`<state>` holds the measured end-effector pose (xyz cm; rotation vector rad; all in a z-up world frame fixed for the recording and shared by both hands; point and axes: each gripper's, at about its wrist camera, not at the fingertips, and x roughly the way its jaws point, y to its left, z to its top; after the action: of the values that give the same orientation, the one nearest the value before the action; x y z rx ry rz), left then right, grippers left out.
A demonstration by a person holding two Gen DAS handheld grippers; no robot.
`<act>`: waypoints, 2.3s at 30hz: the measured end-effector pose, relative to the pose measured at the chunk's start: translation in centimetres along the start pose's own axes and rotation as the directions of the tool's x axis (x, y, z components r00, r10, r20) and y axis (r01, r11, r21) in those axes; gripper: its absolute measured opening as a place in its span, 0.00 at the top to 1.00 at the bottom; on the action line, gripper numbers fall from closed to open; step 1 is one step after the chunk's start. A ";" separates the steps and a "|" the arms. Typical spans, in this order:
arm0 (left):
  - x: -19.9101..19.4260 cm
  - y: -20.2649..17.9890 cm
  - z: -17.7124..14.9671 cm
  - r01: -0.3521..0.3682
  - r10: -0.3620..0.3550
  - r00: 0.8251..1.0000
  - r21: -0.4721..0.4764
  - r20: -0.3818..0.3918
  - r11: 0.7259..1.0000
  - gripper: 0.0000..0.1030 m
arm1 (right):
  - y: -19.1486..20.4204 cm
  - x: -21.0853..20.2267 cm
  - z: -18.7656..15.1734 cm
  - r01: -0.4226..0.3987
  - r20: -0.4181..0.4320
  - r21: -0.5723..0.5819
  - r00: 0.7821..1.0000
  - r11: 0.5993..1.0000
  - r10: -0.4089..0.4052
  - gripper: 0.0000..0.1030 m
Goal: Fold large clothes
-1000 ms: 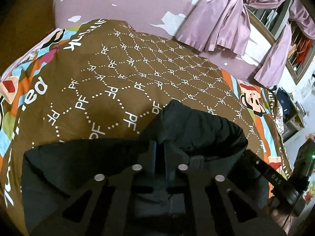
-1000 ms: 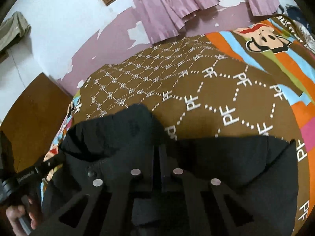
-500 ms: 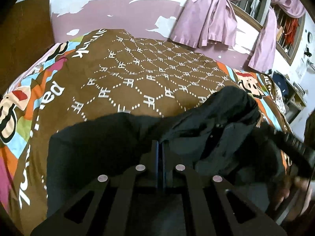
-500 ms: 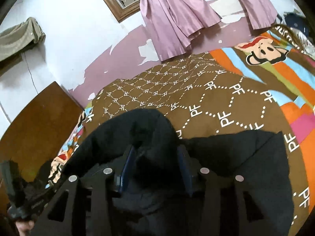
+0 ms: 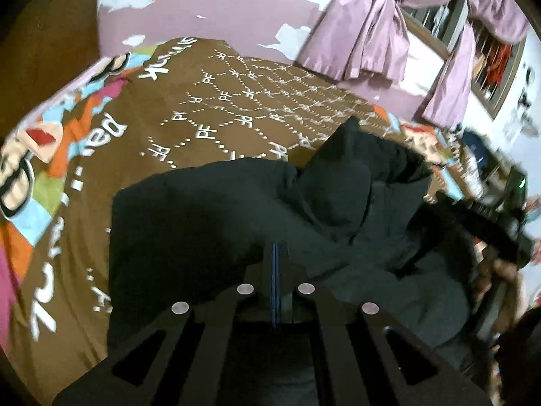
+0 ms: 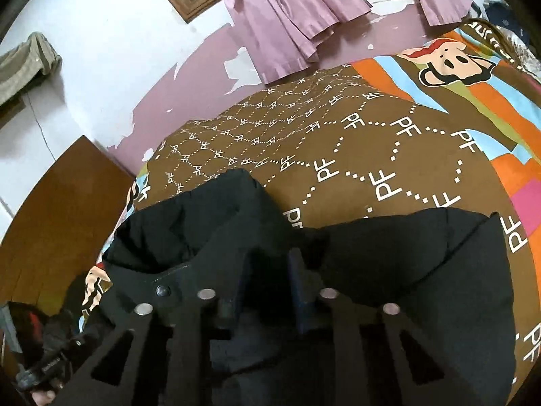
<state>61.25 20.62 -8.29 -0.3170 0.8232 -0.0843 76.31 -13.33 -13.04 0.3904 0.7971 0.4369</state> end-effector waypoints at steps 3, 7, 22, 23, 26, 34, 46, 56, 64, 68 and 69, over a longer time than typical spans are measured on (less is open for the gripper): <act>-0.2 -0.1 1.3 0.032 -0.031 0.999 -0.039 0.030 0.999 1.00 | 0.3 -0.5 0.7 0.002 0.046 0.012 0.999 1.000 -0.003 0.50; 0.6 -1.4 4.0 0.032 -0.028 0.998 -0.071 0.058 0.997 0.85 | 0.4 0.3 2.1 0.012 0.043 0.033 0.999 0.999 -0.013 0.50; 6.8 -5.4 6.5 -0.160 0.160 0.987 0.076 0.003 0.984 0.96 | 1.2 0.6 -0.6 0.123 -0.006 -0.163 0.992 0.979 -0.125 0.90; 6.4 -5.0 6.2 -0.145 0.145 0.989 0.066 0.003 0.987 0.96 | 1.3 -0.7 -1.3 0.116 0.022 -0.197 0.993 0.973 -0.114 0.91; 3.4 -3.3 4.7 -0.056 0.056 0.998 0.007 0.017 0.998 0.96 | 2.0 -4.4 -3.6 0.077 0.071 -0.252 0.996 0.965 -0.061 0.92; 0.8 -2.5 -1.6 -0.011 0.019 0.996 0.086 -0.085 0.996 0.97 | 0.8 -2.5 -9.1 0.126 -0.074 -0.317 0.985 0.940 -0.157 0.93; 4.6 -2.8 -4.0 -0.066 0.075 0.995 0.138 -0.065 0.988 0.97 | -0.1 -1.8 -10.3 0.120 -0.031 -0.295 0.990 0.948 -0.135 0.93; 4.2 -2.5 -4.2 -0.060 0.067 0.997 0.151 -0.047 0.987 0.97 | -0.1 -4.3 -10.6 0.066 0.054 -0.262 0.997 0.963 -0.054 0.58; 3.2 -2.2 -3.3 -0.009 0.016 0.999 0.149 -0.043 0.989 0.96 | 1.3 -10.2 -9.0 0.150 0.322 -0.249 0.945 0.957 -0.064 0.43; 3.4 -2.7 -3.5 -0.029 0.036 0.999 0.172 -0.041 0.985 0.96 | 3.6 -7.6 -5.5 0.022 0.202 -0.284 0.979 0.959 0.037 0.44; 3.3 -2.6 -3.5 -0.025 0.032 0.999 0.168 -0.041 0.985 0.96 | 4.0 -6.8 -5.0 0.002 0.170 -0.289 0.984 0.957 0.050 0.44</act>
<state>61.07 16.63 -12.07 -0.1448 0.8577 -0.1335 67.46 -12.55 -10.20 0.1631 0.5469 0.5261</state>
